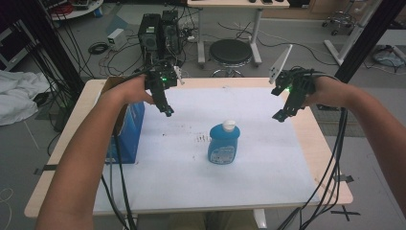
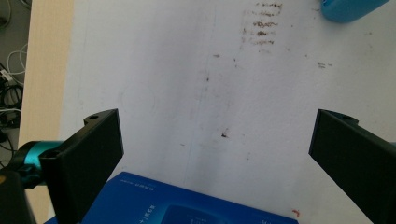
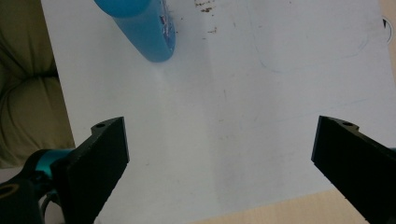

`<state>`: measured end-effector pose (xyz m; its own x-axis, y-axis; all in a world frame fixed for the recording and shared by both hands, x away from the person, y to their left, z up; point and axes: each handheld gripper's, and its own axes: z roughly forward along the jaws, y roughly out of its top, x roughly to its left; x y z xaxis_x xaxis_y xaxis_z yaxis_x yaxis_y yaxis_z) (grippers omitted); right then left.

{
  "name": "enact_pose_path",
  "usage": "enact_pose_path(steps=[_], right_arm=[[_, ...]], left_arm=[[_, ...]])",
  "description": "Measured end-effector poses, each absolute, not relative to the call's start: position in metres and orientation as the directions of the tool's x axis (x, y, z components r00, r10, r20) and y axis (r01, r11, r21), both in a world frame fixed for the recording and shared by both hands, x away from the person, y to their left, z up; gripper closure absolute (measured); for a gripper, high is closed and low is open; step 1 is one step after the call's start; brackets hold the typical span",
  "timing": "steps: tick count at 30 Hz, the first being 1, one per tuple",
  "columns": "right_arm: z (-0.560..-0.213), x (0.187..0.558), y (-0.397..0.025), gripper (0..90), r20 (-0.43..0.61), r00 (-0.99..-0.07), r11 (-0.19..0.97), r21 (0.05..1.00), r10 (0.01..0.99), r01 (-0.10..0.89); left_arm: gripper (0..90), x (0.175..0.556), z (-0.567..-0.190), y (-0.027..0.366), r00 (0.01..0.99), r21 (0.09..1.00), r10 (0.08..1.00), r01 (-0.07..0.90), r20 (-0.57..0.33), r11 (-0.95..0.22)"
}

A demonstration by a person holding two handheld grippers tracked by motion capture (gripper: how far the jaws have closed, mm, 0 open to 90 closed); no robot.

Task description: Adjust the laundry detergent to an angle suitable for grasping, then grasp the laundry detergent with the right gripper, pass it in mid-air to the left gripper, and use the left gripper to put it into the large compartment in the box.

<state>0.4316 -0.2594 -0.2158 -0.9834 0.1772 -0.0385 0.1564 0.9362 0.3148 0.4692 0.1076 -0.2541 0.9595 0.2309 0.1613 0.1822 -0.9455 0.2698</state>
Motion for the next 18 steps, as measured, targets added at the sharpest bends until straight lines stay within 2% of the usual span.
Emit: enact_pose_path(steps=[18], right_arm=[[-0.2201,0.4223,-0.263,3.0,-0.043,-0.985,0.926,0.351,0.165,0.14]], left_arm=[[2.9,0.4645,-0.2548,0.1077,0.967,0.291,0.205,0.153,0.155,-0.944]])
